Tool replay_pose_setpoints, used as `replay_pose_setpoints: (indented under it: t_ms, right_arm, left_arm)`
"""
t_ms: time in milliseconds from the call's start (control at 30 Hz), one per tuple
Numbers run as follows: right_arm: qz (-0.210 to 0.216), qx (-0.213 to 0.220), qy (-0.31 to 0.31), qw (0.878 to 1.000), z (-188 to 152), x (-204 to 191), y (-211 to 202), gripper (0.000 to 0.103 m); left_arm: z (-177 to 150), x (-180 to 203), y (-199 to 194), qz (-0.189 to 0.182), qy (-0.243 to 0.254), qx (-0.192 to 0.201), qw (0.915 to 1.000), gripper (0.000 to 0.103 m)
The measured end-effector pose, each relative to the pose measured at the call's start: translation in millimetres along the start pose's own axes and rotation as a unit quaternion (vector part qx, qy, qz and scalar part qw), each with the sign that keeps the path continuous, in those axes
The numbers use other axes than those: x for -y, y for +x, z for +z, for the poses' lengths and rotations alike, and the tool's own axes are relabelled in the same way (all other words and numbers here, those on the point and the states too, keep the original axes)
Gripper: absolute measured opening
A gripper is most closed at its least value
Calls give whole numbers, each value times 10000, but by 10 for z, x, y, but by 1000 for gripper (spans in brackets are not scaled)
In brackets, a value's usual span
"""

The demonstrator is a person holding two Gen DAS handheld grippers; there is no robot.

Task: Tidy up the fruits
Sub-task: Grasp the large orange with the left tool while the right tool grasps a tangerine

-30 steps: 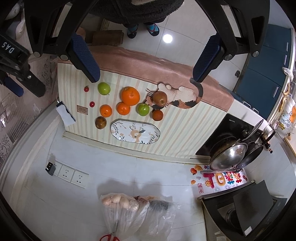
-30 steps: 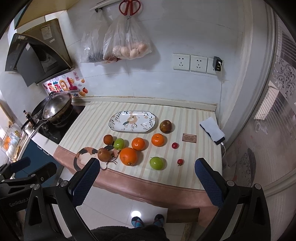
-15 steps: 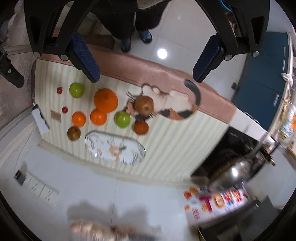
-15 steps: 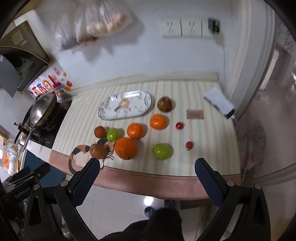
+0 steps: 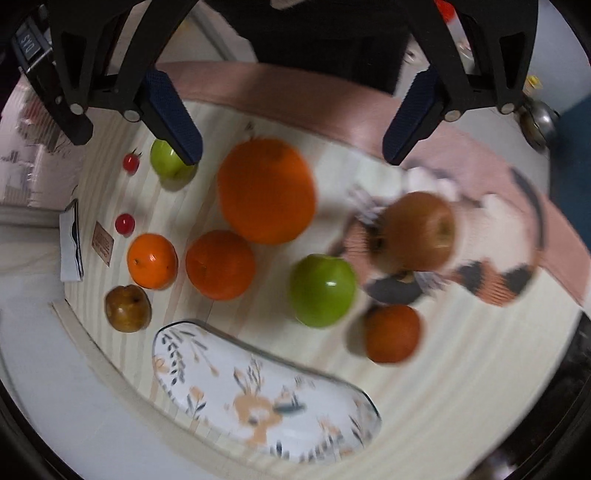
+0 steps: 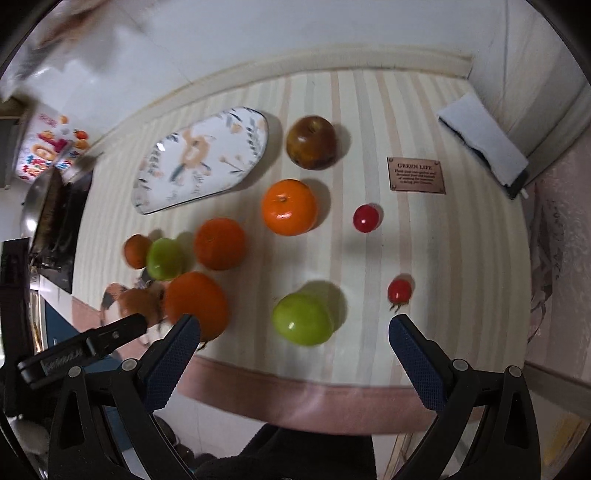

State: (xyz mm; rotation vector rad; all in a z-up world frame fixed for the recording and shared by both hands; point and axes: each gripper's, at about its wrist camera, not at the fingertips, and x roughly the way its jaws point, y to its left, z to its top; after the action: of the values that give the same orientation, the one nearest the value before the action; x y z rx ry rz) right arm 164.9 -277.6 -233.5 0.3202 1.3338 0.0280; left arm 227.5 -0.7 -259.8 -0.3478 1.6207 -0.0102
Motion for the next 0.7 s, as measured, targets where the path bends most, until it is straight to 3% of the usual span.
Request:
replay_pose_setpoints:
  t_ms: [167,200,233,333,433,567,700]
  right_arm:
    - [67,-247,96,9996,336,100,315,103]
    - [78,-277,96,9995,389,101,354,103]
    - [83,-300,86,9995,468,87,417,103]
    - [79,-343,8,9994,652,17,588,102]
    - [43,-445,-89,9990,814,-68,799,98]
    - [38,-686,-146,9975,951,-165,1093,83]
    - [-2,-796,-222,9966,1030,-229,1302,67]
  left_arm:
    - [187,155,371,-29,-65,-332,9994,94]
    - [208,181,428,4,-39,-362,9993,92]
    - [221,211,478,45,-15,-390,9992,81]
    - [230,250,452,199,-12,-34,9998,77]
    - [192,277,429,322,109,24,9994,77]
    - [65,246,376,644,325,83,9974,77]
    - [85,192,391,530,398,22,9978,80]
